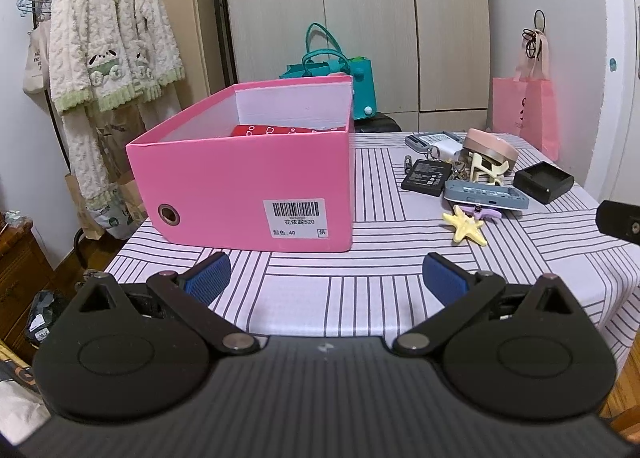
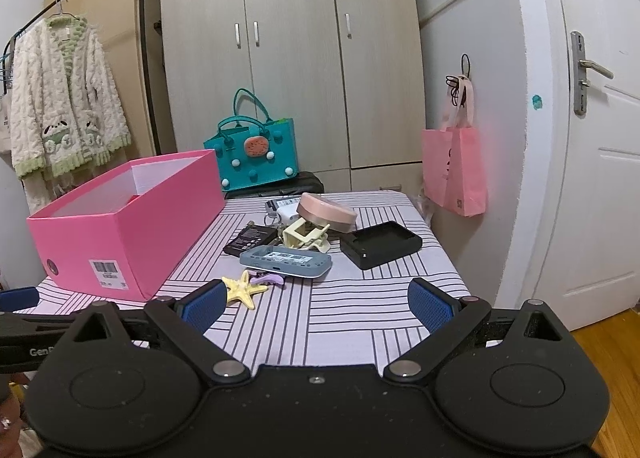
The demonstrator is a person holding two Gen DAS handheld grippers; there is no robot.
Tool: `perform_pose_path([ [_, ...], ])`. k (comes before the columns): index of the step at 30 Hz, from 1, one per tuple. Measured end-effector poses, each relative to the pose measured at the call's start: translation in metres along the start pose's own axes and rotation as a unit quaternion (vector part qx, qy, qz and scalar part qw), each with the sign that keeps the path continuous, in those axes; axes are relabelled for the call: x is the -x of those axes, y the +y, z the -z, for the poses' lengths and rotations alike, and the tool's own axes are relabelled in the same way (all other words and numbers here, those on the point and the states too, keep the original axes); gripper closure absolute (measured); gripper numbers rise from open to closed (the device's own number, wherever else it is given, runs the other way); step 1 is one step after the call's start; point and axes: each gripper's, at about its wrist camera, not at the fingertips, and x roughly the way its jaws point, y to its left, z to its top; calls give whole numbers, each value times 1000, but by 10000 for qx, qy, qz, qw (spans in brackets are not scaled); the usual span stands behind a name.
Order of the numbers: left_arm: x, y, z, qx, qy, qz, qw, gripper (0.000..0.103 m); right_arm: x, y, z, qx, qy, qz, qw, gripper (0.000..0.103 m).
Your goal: Organize rigid objects
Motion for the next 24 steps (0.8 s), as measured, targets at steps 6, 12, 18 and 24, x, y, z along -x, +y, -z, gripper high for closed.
perform_pose_path([
  [6, 0, 0, 0, 18, 3, 13, 10000, 0, -1, -2, 0, -2, -1, 51, 10000, 4],
  [12, 0, 0, 1, 29, 44, 47, 10000, 0, -1, -4, 1, -1, -12, 66, 10000, 4],
  [18, 0, 1, 1, 104, 35, 65, 9999, 0, -3, -4, 1, 31, 0, 71, 10000, 4],
  [24, 1, 5, 0, 205, 35, 99, 9997, 0, -3, -3, 2, 67, -14, 105, 9999, 4],
])
